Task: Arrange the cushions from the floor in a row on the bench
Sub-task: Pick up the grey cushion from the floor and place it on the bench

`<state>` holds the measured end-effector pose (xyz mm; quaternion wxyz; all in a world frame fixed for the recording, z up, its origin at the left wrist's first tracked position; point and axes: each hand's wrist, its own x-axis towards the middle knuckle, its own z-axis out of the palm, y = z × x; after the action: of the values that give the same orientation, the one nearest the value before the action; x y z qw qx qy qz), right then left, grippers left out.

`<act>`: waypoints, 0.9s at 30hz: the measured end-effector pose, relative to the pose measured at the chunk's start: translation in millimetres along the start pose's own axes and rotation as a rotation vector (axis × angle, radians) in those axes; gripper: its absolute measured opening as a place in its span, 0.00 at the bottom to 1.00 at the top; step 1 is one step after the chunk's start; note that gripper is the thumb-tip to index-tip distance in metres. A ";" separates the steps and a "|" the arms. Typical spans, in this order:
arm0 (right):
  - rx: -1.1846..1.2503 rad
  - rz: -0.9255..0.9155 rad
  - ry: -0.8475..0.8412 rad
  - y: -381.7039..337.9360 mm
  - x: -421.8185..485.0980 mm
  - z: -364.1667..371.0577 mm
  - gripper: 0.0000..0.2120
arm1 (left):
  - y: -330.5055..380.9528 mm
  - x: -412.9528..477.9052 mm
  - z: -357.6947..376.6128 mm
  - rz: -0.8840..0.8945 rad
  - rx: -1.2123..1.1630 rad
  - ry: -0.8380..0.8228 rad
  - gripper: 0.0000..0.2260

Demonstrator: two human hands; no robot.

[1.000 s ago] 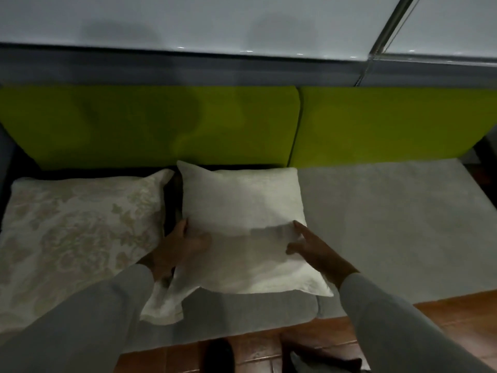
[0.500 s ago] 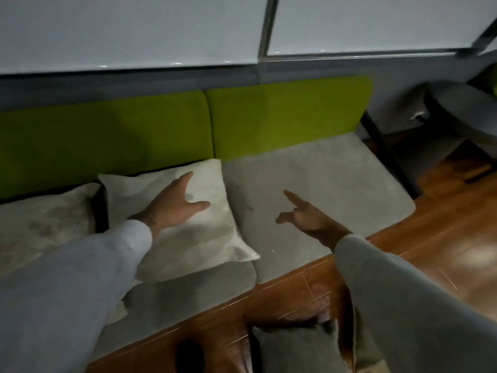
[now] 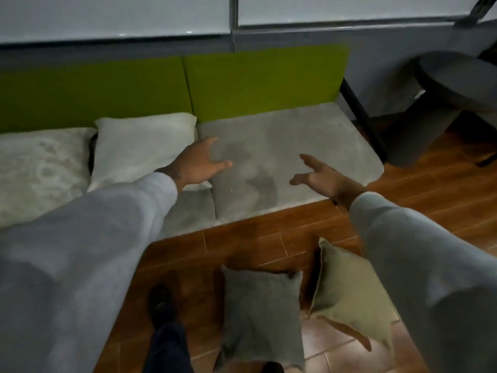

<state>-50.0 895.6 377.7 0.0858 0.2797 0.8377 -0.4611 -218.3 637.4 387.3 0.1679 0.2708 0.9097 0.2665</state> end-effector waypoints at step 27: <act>0.253 0.734 -0.301 428.3 -40.7 277.6 0.42 | -232.2 -153.3 479.8 -0.525 -0.214 -0.626 0.19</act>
<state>186.6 831.1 -71.7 0.3307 0.4976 0.5974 -0.5350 26.0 572.0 -106.3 0.5256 0.0790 0.8200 0.2123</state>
